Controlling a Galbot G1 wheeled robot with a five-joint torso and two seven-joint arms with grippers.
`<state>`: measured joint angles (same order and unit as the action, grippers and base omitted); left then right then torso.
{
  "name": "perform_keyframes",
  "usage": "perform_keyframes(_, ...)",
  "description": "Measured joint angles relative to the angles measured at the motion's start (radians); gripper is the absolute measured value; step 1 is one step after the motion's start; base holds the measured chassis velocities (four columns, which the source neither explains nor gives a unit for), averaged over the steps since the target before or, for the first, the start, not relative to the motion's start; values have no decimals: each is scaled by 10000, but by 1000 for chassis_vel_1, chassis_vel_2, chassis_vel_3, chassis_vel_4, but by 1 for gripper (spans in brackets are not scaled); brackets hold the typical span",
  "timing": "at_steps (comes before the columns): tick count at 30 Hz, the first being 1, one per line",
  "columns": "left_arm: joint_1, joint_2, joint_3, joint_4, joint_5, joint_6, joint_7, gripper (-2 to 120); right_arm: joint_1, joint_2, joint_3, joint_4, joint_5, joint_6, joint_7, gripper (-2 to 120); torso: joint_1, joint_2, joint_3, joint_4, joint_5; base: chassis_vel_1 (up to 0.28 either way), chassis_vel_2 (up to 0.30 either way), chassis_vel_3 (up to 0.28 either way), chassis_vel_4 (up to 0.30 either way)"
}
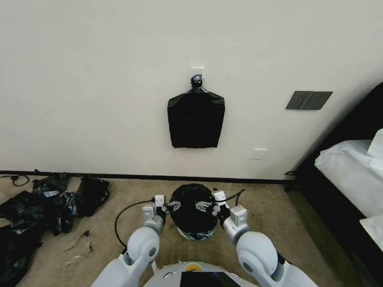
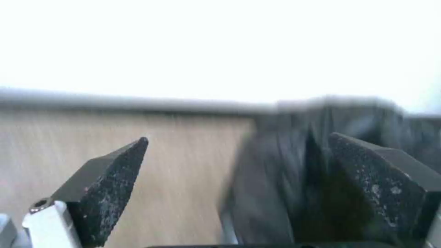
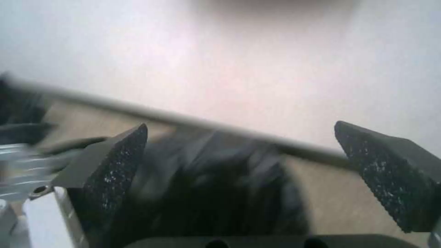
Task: Place a trash bag onto the trash bin.
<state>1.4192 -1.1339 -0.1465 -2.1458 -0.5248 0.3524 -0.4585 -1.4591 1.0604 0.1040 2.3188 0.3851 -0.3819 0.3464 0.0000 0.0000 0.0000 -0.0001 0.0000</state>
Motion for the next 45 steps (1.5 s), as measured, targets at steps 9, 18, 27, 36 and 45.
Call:
perform_keyframes(9,1110,-552,-1201,661,3885,-3937,1686,100,-1986,1787,2103,-1600,-2152,5214,-1265,100,-1,0,0,1,-1,0,0,0,0)
perform_keyframes(18,2210,-1123,-2118,609,4801,-5578,1987,100,-2749,2763,3357,-1893,-2726,7097,-1496,100,0,1,0,2,0,0,0,0,0)
perform_keyframes(27,2627,-1501,-1950,215,5269,-5827,2095,100,-3607,3408,3277,-1573,-3647,7545,-1231,100,0,1,0,0,-1,0,0,0,0)
perform_keyframes(36,2696,-1578,-1885,207,5386,-5879,2079,100,-3637,3454,3239,-1572,-3733,7559,-1196,100,-1,1,0,1,-1,0,0,0,0)
perform_keyframes(45,2681,-1572,-1876,206,5373,-5876,2061,100,-3614,3437,3222,-1564,-3723,7521,-1186,100,0,1,0,1,0,0,0,0,0)
